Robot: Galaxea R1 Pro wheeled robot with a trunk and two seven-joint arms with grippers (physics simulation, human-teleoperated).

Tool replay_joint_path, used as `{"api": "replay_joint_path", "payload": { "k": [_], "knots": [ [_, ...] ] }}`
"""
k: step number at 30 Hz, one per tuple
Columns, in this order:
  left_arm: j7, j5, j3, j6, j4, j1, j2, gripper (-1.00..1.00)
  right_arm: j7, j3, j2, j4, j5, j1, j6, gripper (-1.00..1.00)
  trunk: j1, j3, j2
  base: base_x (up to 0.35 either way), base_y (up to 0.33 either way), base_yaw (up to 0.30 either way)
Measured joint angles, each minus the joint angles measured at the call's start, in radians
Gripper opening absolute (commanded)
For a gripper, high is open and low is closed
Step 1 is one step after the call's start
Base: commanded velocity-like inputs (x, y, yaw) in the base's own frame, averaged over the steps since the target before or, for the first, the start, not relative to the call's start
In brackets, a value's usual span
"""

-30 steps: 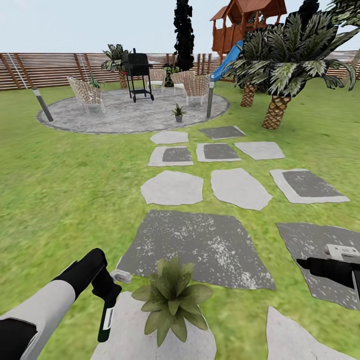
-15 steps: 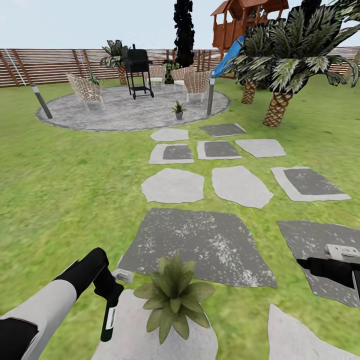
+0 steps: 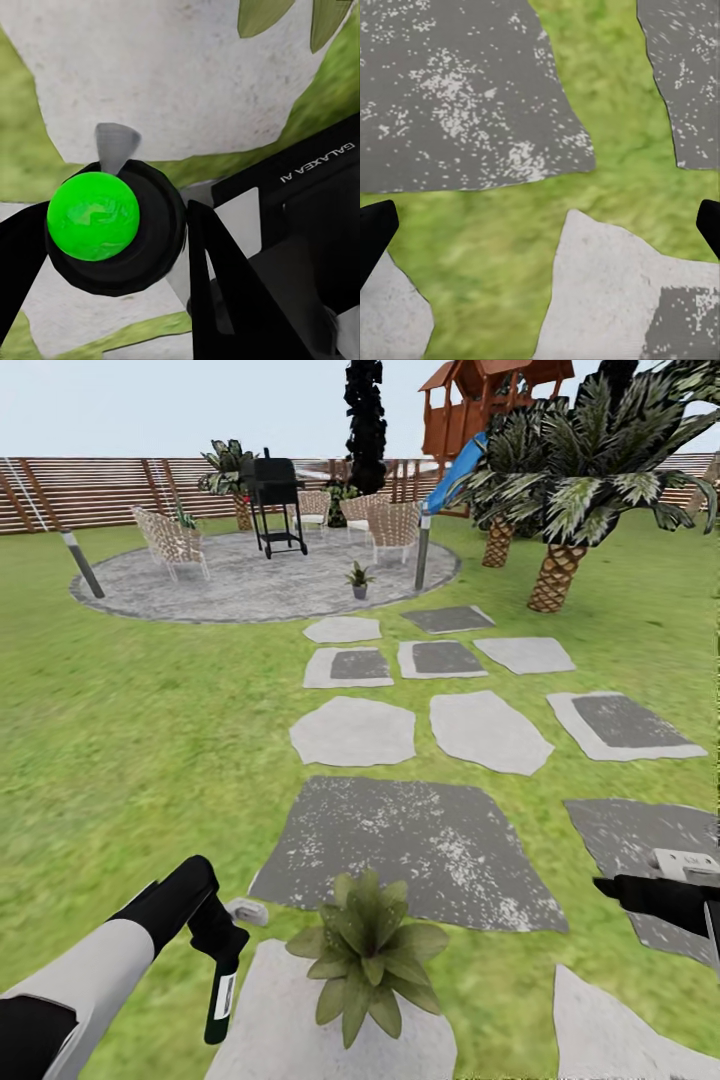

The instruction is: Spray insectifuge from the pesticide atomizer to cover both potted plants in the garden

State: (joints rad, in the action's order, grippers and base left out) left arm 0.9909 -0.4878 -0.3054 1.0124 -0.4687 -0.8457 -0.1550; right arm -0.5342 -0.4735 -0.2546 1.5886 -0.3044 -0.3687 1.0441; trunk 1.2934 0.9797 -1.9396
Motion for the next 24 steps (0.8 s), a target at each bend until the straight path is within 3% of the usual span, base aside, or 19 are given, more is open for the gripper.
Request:
{"api": "replay_joint_path", "payload": {
  "k": [6, 8, 13, 24],
  "knots": [
    [0.003, 0.001, -0.001, 0.000, 0.000, -0.002, 0.003, -1.00, 0.000, 0.000, 0.000, 0.000, 0.000, 0.000, 0.000, 1.00, 0.000, 0.001, 0.000, 0.000, 0.003, -0.195],
    [0.033, 0.002, -0.002, 0.000, 0.000, -0.003, 0.004, -1.00, 0.000, 0.000, 0.000, 0.001, 0.000, 0.000, 0.000, 1.00, 0.000, 0.001, 0.000, 0.000, 0.000, -0.089],
    [0.069, -0.001, -0.001, 0.000, -0.001, -0.004, 0.002, -1.00, 0.000, 0.000, 0.000, 0.001, -0.001, 0.000, 0.000, 1.00, 0.000, 0.002, 0.000, 0.000, 0.112, -0.028],
    [0.069, -0.005, -0.001, 0.000, -0.002, -0.011, -0.004, -1.00, 0.000, 0.000, 0.000, 0.001, -0.001, 0.000, 0.000, 1.00, 0.000, 0.002, 0.000, 0.000, 0.154, -0.002]
  ]
}}
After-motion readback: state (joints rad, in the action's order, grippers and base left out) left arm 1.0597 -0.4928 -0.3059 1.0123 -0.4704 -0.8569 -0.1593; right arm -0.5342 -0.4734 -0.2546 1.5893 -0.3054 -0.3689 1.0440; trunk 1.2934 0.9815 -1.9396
